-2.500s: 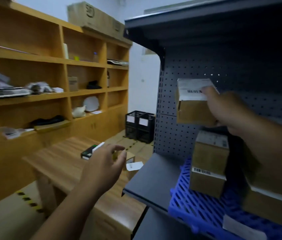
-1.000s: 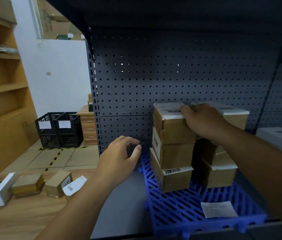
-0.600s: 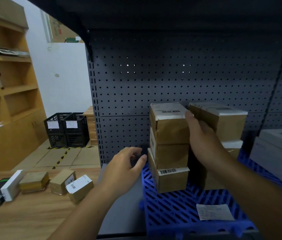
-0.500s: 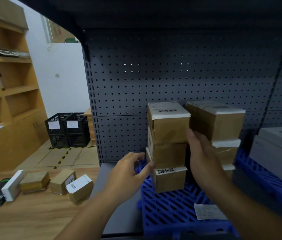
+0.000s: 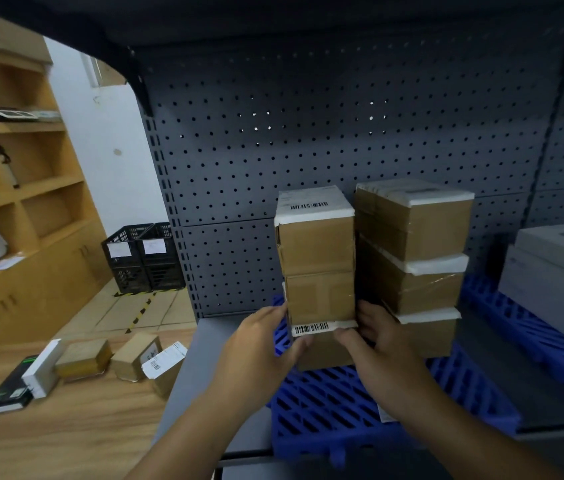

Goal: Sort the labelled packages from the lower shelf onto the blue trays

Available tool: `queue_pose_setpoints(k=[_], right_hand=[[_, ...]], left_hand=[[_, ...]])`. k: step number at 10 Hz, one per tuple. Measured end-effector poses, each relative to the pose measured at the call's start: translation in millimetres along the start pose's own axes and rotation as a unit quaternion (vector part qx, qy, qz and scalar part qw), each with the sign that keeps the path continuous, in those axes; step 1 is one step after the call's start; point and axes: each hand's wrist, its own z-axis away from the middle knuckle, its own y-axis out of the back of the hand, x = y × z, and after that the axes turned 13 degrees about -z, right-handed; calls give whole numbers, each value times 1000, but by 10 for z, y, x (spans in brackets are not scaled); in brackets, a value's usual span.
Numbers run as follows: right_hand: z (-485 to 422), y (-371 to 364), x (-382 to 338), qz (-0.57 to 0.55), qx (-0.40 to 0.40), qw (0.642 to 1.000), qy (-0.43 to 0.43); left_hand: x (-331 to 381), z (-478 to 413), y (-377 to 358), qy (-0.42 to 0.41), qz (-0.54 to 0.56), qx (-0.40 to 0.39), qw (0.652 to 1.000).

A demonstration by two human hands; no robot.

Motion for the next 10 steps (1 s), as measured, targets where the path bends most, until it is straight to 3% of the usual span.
queue_pose_setpoints(k=[7,10], right_hand=[[-131,86,130,80,-10,996,26],[-120,114,130,67,-17,997,16]], left_hand=[[39,81,-69,44,62,38,996],[106,194,-27,73,28,22,997]])
